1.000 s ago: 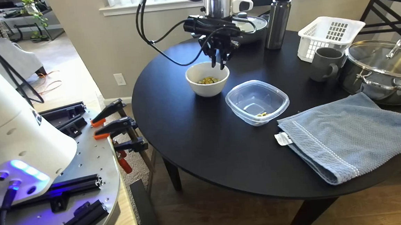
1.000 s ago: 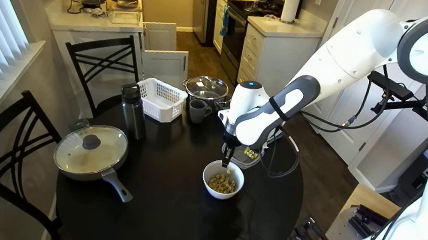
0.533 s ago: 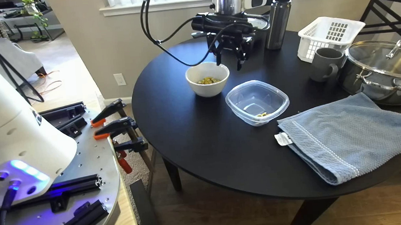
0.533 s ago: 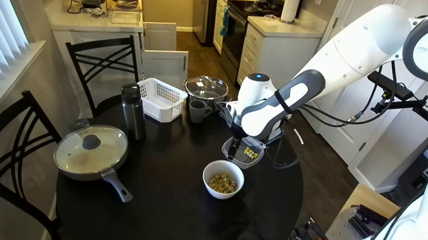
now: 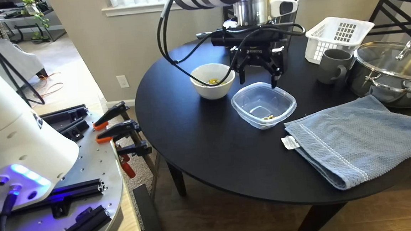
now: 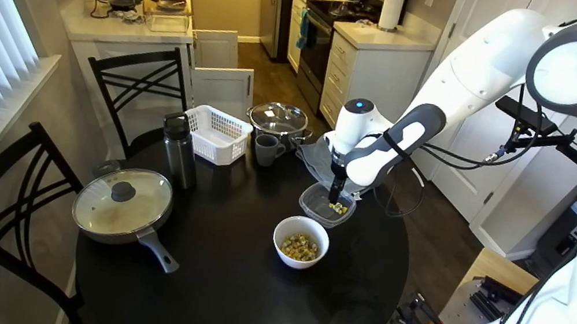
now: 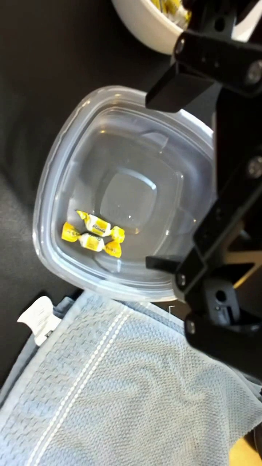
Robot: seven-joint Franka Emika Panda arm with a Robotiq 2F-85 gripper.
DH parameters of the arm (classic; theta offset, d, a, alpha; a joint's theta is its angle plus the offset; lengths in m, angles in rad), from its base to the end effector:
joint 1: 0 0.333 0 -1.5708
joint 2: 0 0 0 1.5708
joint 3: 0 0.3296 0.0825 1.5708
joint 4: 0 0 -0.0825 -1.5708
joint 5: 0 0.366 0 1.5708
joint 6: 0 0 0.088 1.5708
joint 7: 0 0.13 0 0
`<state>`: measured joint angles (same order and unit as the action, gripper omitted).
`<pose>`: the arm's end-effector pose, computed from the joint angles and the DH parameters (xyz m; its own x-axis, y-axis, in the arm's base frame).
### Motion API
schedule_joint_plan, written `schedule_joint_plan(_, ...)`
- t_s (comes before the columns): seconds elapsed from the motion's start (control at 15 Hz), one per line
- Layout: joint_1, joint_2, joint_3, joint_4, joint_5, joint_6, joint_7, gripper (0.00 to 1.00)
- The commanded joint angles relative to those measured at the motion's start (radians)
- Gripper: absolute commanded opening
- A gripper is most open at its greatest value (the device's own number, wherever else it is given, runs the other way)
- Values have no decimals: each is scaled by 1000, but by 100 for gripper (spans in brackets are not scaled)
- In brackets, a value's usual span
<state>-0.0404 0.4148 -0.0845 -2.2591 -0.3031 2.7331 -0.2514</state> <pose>0.5382 -0.0599 0.1872 0.9175 0.3976 -0.0104 0.3935 -0.9035 0.1701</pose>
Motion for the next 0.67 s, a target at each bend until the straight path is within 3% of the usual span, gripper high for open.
schedule_joint_plan(0.0, 5, 63, -7, 3, -20, 51, 12, 100)
schedule_joint_plan(0.6, -40, 208, 10, 57, 18, 62, -12, 100)
